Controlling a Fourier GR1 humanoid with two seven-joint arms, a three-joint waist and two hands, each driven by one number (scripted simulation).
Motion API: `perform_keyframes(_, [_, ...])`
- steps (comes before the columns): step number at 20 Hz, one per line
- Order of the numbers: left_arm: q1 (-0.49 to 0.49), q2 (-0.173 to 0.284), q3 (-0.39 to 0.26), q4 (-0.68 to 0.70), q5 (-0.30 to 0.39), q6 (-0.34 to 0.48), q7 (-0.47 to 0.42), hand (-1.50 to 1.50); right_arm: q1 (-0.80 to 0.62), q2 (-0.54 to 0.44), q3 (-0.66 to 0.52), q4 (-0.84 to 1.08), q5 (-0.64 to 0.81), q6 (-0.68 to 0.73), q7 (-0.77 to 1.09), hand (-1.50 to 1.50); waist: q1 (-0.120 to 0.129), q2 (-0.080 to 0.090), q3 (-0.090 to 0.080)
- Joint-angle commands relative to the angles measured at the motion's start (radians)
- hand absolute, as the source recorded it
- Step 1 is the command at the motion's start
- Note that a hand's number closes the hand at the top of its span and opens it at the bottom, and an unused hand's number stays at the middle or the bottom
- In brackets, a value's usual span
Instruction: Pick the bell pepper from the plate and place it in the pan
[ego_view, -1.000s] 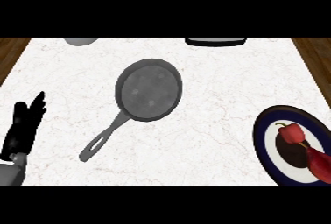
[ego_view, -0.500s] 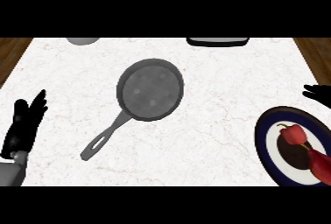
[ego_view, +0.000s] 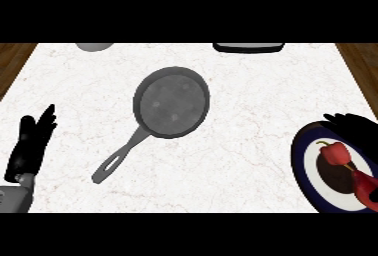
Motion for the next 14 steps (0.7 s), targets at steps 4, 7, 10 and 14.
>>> perform_keyframes(4, [0.001, -0.01, 0.057, -0.009, -0.022, -0.051, 0.015, 0.0, -0.011, 0.098, -0.016, 0.108, 0.169, -0.043, -0.037, -1.5, 0.0, 0.0, 0.0])
perform_keyframes(7, [-0.025, 0.008, 0.09, 0.008, -0.015, -0.086, 0.019, 0.0, 0.009, 0.078, -0.04, 0.083, 0.209, -0.029, -0.023, -1.5, -0.003, 0.0, 0.0])
perform_keyframes(10, [-0.026, 0.011, 0.117, 0.051, -0.024, -0.116, -0.023, 0.0, -0.033, 0.147, -0.005, 0.176, 0.279, -0.052, -0.035, -1.5, 0.002, 0.001, 0.0])
perform_keyframes(14, [0.017, -0.04, 0.099, -0.054, -0.091, -0.076, 0.04, 0.0, -0.034, 0.185, -0.036, 0.21, 0.326, -0.026, -0.087, -1.5, 0.001, 0.0, 0.0])
